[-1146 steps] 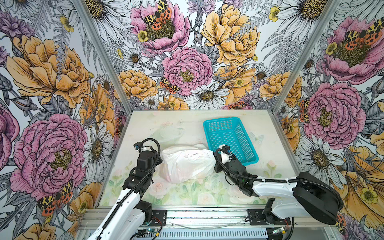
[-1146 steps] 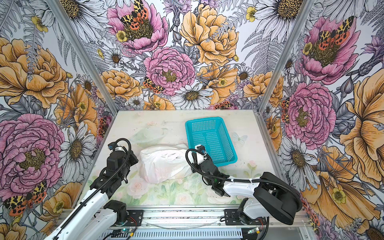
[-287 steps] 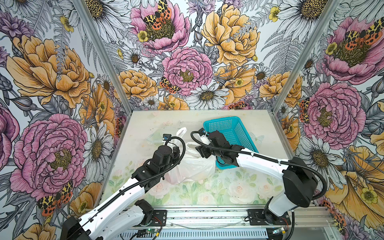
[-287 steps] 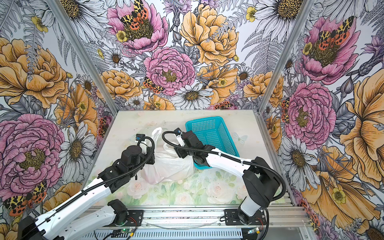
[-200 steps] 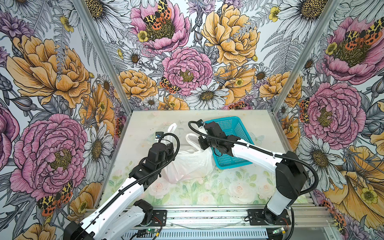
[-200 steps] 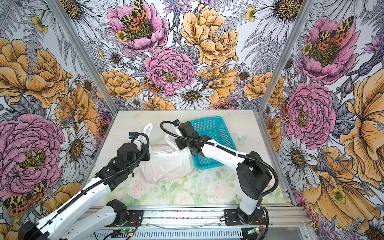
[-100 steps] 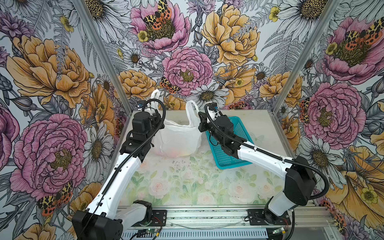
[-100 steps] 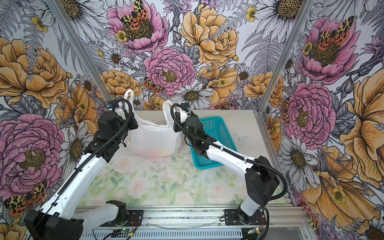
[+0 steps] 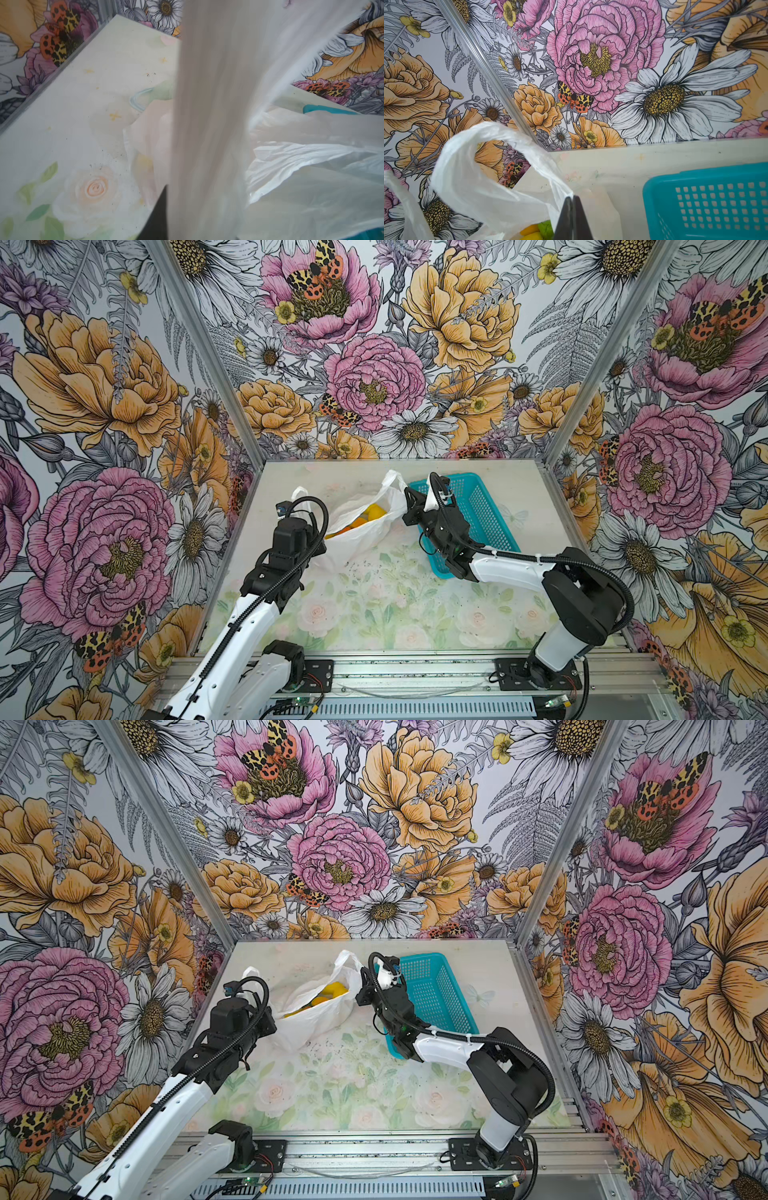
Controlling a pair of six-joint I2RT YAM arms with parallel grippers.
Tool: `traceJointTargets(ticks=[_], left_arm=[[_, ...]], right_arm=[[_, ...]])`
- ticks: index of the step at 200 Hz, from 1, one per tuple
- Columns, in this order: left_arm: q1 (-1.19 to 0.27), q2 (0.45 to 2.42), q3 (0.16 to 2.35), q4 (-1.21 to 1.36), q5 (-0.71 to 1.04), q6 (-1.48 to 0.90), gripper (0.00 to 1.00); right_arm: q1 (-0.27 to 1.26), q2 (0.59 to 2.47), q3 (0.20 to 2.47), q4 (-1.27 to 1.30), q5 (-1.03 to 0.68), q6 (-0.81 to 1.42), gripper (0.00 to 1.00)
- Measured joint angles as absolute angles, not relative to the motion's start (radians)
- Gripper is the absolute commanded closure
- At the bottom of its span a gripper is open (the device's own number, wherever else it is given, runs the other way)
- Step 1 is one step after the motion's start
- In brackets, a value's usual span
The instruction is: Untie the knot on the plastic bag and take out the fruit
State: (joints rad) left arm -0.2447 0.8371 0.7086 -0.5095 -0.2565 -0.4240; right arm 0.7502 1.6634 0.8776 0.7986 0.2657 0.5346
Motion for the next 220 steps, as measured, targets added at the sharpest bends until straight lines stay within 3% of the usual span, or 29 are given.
traceJointTargets(ticks=[11, 29, 87, 128, 145, 166, 191, 220], left_arm=[[-0.245, 0.827, 0.727, -0.558, -0.274, -0.429, 0.19], [-0.245, 0.818, 0.797, -0.628, -0.309, -0.421, 0.13], [-0.276, 0.823, 1.162, -0.573, -0.349, -0.295, 0.16], [-0.384, 0.949, 1.23, -0.348, -0.157, 0.073, 0.16], [-0.447, 1.069, 1.254, -0.32, -0.14, 0.22, 0.26], [-0.498, 1.243, 1.272, -0.345, -0.128, 0.373, 0.45], [-0.512, 1.378, 1.248, -0.425, -0.122, 0.45, 0.45], [-0.499, 1.377, 1.144, -0.464, -0.122, 0.465, 0.44]], right_arm=[[0.75, 1.663, 0.858, 0.81, 0.27, 0.549, 1.0], [0.75, 1.663, 0.834, 0.823, 0.271, 0.562, 1.0], [0.75, 1.625, 0.782, 0.809, 0.232, 0.569, 1.0], [0.75, 1.591, 0.771, 0.784, 0.223, 0.56, 1.0], [0.75, 1.591, 0.771, 0.77, 0.21, 0.56, 1.0], [0.75, 1.591, 0.771, 0.76, 0.205, 0.56, 1.0], [0.749, 1.591, 0.772, 0.748, 0.202, 0.56, 1.0], [0.745, 1.592, 0.772, 0.739, 0.194, 0.56, 1.0]])
